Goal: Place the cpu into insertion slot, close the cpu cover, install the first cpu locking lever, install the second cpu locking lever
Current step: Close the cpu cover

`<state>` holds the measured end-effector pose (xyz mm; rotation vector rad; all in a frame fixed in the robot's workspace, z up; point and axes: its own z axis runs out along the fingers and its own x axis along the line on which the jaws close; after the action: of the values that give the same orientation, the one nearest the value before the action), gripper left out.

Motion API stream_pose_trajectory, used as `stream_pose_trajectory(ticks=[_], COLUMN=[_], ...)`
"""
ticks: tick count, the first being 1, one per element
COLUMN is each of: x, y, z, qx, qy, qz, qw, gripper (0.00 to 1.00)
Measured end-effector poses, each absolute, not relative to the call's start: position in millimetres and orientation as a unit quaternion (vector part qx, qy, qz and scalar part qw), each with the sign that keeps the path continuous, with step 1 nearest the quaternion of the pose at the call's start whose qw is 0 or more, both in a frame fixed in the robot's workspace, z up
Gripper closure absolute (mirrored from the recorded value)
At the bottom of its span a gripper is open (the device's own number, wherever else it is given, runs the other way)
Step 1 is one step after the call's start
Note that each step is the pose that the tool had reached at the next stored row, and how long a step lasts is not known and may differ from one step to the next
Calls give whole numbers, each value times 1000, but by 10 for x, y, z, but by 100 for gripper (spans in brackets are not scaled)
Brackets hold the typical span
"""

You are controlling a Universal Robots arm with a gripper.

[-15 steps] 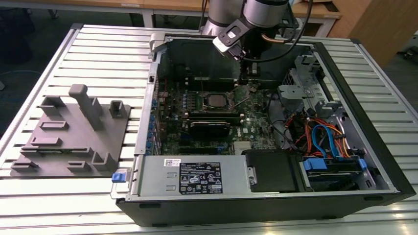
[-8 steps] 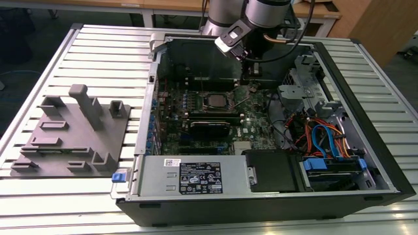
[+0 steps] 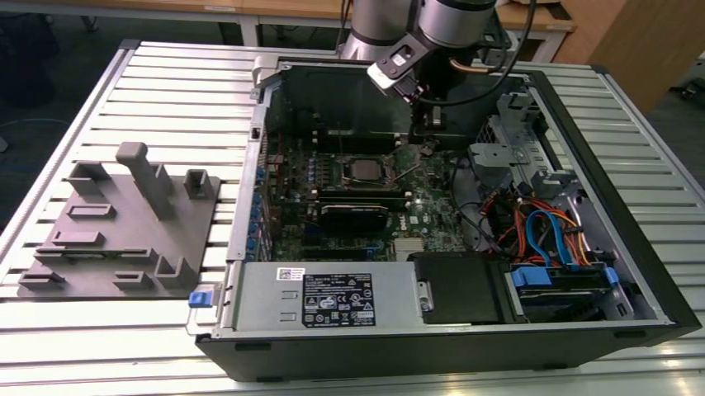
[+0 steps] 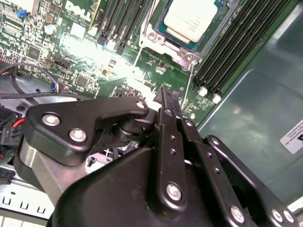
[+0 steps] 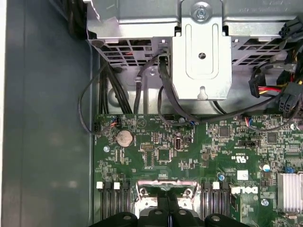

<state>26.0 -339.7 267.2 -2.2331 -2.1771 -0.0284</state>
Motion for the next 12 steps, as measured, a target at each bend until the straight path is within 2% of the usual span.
stream_pose_trajectory(ticks=[12], x=[294], y=[-3397], z=[2646], qx=[-716], qy=[-698], qz=[-9], qw=[11], gripper=[90])
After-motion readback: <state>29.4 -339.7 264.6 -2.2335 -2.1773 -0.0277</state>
